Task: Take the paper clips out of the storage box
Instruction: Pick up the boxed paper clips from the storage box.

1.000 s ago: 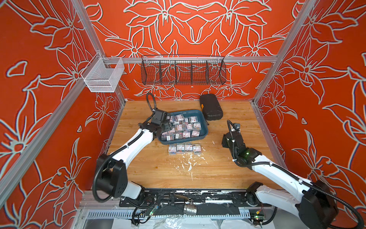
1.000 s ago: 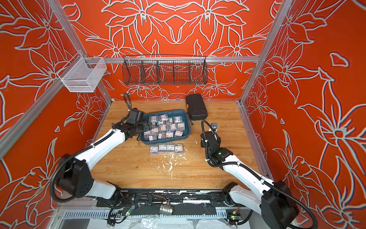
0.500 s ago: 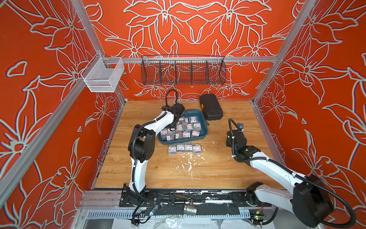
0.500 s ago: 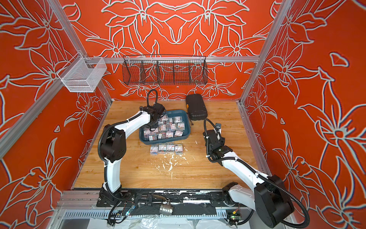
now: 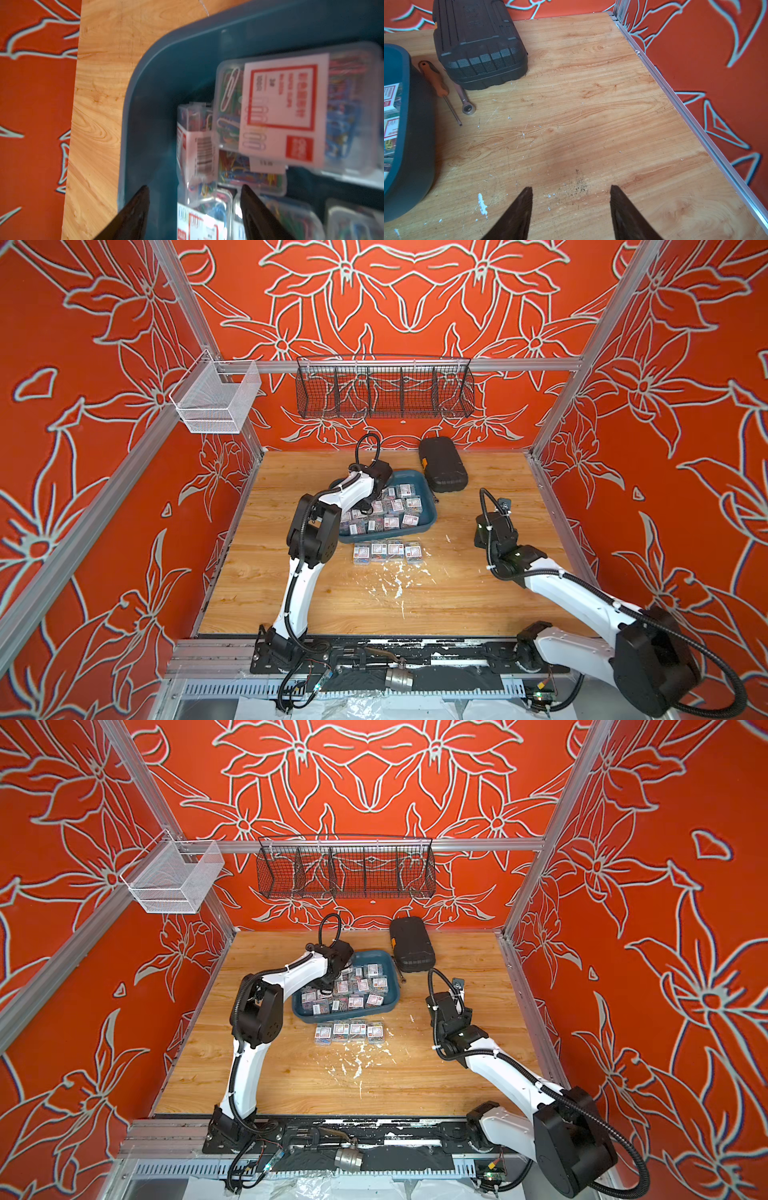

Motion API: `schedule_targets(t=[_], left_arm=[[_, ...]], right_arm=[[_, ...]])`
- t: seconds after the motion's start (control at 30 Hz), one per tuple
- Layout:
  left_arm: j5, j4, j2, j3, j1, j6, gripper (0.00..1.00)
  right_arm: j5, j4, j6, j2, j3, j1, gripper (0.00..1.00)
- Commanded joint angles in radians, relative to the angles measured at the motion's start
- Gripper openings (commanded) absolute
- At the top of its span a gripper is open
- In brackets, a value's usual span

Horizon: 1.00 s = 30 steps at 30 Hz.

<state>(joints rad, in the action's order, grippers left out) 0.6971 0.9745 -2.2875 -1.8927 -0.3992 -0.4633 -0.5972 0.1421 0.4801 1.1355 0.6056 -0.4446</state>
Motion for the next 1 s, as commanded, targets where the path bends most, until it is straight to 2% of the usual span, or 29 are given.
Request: schedule_targets(t=[0.0,0.27,0.6,0.8,0.97], left_arm=[[0.059,0.049,-0.043,-0.039,0.008,-0.004,0.64],[0.047,0.048,-0.065,-0.049,0.029,-0.011,0.53],[0.020,0.046,-0.080,-0.051,0.043,-0.019,0.49],[-0.009,0.063,-0.048,-0.048,0.047,-0.035,0.35],[-0.027,0.098,0.085,-0.016,0.038,-0.047,0.24]], right_arm=[[-0.001,0.007,0.017,-0.004,0.002,0.004,0.61],[-0.008,0.008,0.018,0.005,0.009,0.004,0.62],[-0.006,0.010,0.018,-0.001,0.005,0.006,0.62],[-0.007,0.007,0.019,-0.009,-0.001,0.006,0.63],[-0.008,0.004,0.019,-0.014,-0.004,0.007,0.63]])
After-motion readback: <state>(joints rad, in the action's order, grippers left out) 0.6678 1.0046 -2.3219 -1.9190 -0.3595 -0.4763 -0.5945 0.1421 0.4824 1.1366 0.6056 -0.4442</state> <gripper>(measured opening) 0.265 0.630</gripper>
